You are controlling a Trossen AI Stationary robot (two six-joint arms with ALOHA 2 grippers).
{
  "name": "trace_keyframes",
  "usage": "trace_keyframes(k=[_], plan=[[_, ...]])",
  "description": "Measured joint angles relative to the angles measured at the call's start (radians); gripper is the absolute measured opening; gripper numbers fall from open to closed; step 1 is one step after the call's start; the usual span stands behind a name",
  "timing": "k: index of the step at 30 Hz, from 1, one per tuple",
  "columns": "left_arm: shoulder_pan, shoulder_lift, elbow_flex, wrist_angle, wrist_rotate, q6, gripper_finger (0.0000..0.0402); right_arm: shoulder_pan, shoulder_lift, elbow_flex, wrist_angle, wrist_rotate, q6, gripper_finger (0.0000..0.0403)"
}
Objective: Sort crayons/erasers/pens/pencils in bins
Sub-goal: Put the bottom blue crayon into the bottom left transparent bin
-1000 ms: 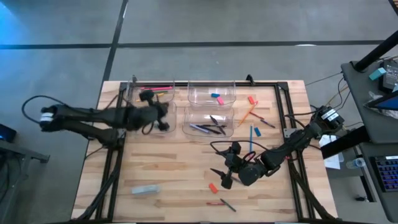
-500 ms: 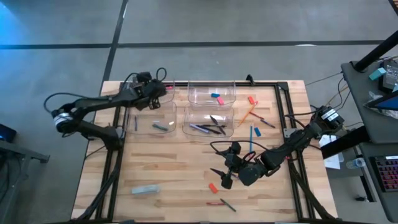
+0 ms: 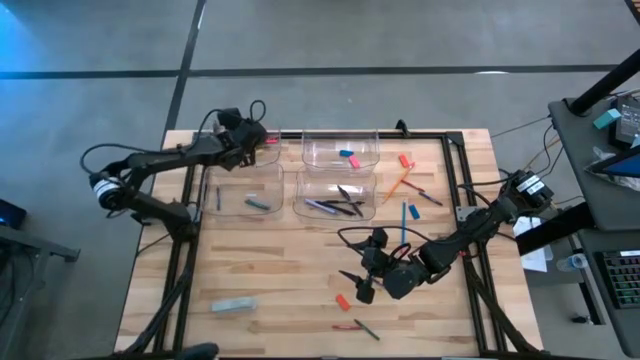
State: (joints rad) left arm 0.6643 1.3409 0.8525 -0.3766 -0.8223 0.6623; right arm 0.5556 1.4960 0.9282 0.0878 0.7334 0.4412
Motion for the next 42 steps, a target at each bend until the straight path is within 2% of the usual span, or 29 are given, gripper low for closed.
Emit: trace_keyframes(k=[3,5,7,9,12,14,17,19,23,26,29,35,42], plan=[[-0.033,-0.063,0.022,-0.043,-0.054,-0.042,0.0226,0.011,-0.005,0.000,-0.034,-0.003,0.005,0.0331],[-0.075,-0.132,0.033,-0.063,-0.038,-0.131,0.0239,0.025,-0.008,0.000,-0.054,-0.037,0.032,0.0331],[-0.127,-0.221,0.036,-0.074,0.055,-0.240,0.0242,0.043,-0.010,0.000,-0.072,-0.115,0.066,0.0331],[-0.184,-0.321,0.027,-0.043,0.207,-0.343,0.0242,0.067,-0.008,0.000,-0.078,-0.188,0.094,0.0331],[-0.281,-0.461,-0.009,0.038,0.429,-0.497,0.0234,0.115,0.006,0.000,-0.083,-0.218,0.146,0.0328],[-0.370,-0.533,-0.049,0.119,0.495,-0.591,0.0224,0.151,0.014,0.000,-0.118,-0.221,0.175,0.0327],[-0.551,-0.603,-0.136,0.267,0.496,-0.637,0.0206,0.194,0.019,0.000,-0.227,-0.207,0.293,0.0327],[-0.678,-0.614,-0.201,0.389,0.459,-0.653,0.0194,0.211,0.018,0.000,-0.346,-0.190,0.416,0.0327],[-0.905,-0.578,-0.320,0.659,0.343,-0.627,0.0176,0.232,0.028,0.000,-0.594,-0.195,0.638,0.0327],[-1.021,-0.518,-0.374,0.819,0.296,-0.599,0.0171,0.239,0.039,-0.006,-0.671,-0.242,0.702,0.0327],[-1.073,-0.454,-0.383,0.862,0.279,-0.600,0.0170,0.239,0.042,-0.038,-0.620,-0.284,0.690,0.0327],[-1.085,-0.355,-0.376,0.874,0.269,-0.604,0.0170,0.239,0.036,-0.149,-0.478,-0.305,0.651,0.0327],[-1.085,-0.343,-0.362,0.879,0.269,-0.604,0.0170,0.240,0.043,-0.213,-0.458,-0.300,0.661,0.0327]])
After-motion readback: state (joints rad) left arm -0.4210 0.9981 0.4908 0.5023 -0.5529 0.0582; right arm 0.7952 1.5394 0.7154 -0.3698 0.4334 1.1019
